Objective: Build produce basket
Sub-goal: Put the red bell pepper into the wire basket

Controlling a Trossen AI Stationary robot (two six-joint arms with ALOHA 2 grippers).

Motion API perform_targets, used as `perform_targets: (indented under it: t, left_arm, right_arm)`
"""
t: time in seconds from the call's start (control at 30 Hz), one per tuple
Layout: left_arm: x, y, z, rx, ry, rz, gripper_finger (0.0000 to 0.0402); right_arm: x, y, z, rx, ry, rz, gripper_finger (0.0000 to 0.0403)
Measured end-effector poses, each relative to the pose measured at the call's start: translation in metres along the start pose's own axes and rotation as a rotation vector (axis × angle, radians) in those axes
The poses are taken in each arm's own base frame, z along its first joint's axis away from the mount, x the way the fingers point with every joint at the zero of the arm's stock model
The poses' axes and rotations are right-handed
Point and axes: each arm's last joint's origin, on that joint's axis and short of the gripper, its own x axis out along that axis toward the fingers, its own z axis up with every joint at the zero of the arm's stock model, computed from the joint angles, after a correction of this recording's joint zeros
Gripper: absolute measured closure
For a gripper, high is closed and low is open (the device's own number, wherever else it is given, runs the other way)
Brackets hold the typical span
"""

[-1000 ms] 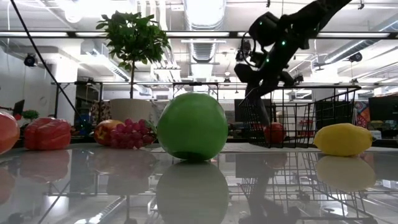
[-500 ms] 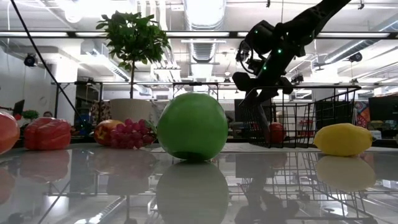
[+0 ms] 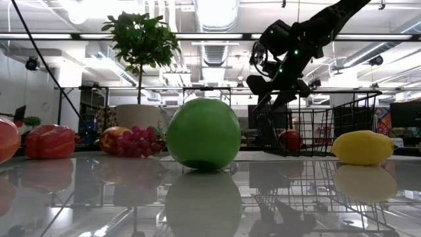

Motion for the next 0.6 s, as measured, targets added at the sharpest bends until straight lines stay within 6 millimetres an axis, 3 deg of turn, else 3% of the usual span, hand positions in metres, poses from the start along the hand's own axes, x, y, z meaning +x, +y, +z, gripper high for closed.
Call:
perform_targets:
  t: [0.27, 0.5, 0.6]
  left_arm:
    - [-0.014, -0.002, -0.015, 0.002, 0.215, -0.035, 0.0139]
    - [-0.039, -0.007, -0.048, -0.187, 0.58, -0.095, 0.0139]
    - [-0.044, -0.012, -0.064, -0.204, 0.659, -0.096, 0.0139]
  right_arm:
    - [-0.051, 0.007, 0.019, -0.061, 0.01, 0.072, 0.016]
    - [-0.117, 0.035, 0.018, -0.19, -0.034, 0.287, 0.0177]
    - [-0.141, 0.05, 0.012, -0.218, -0.065, 0.402, 0.0181]
